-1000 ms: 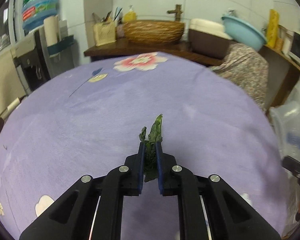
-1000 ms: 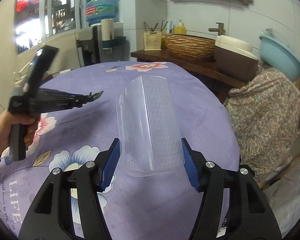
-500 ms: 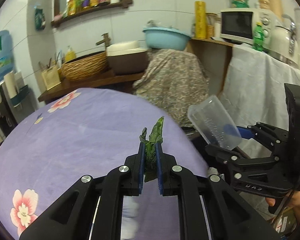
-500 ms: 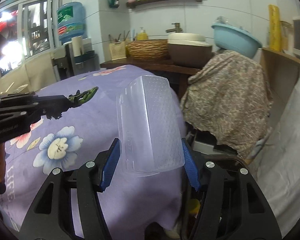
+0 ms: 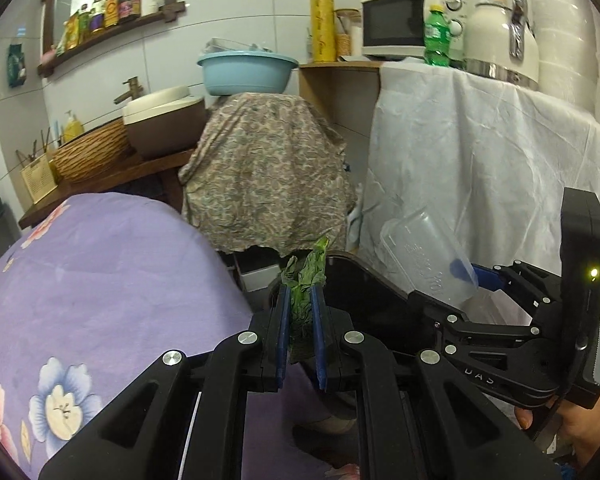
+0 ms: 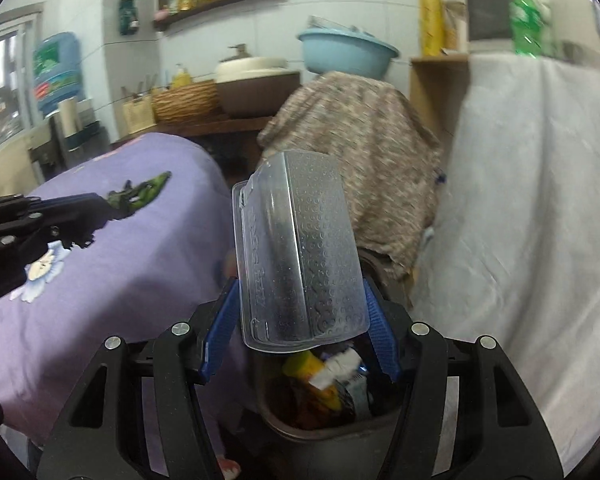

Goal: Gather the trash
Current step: 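Carry the vegetable scrap and clear cup over the black bin with both tools, then open the right tool to drop the cup while the left tool releases the vegetable scrap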

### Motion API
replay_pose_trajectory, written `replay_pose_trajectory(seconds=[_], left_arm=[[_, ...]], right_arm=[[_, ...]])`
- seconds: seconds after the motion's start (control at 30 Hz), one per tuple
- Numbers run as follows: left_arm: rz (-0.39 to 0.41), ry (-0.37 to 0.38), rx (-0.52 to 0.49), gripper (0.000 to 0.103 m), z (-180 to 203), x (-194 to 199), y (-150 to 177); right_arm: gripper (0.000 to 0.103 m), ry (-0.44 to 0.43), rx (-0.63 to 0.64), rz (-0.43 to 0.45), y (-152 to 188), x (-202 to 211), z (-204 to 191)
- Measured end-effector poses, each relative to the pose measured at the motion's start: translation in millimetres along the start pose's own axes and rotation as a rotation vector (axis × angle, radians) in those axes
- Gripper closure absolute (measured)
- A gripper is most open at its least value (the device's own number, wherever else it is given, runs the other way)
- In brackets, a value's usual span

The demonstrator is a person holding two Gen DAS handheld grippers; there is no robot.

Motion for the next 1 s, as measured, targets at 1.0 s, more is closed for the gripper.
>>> replay_pose_trajectory(seconds=[1.0], left_arm=[[-0.135,-0.004,-0.018,0.092,31,-81,36]], right_arm=[[0.043,0.043,-0.055,-0.416,115,-190,41]])
Point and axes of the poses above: each gripper's, at about its wrist camera, not at the fingertips, and x roughly against the way its jaws point, z to its right, y to its underside, the point moved 5 cm from there along -x, roughly the way its jaws point, and after that the axes turned 7 degrees about x, right-handed, at the moved point
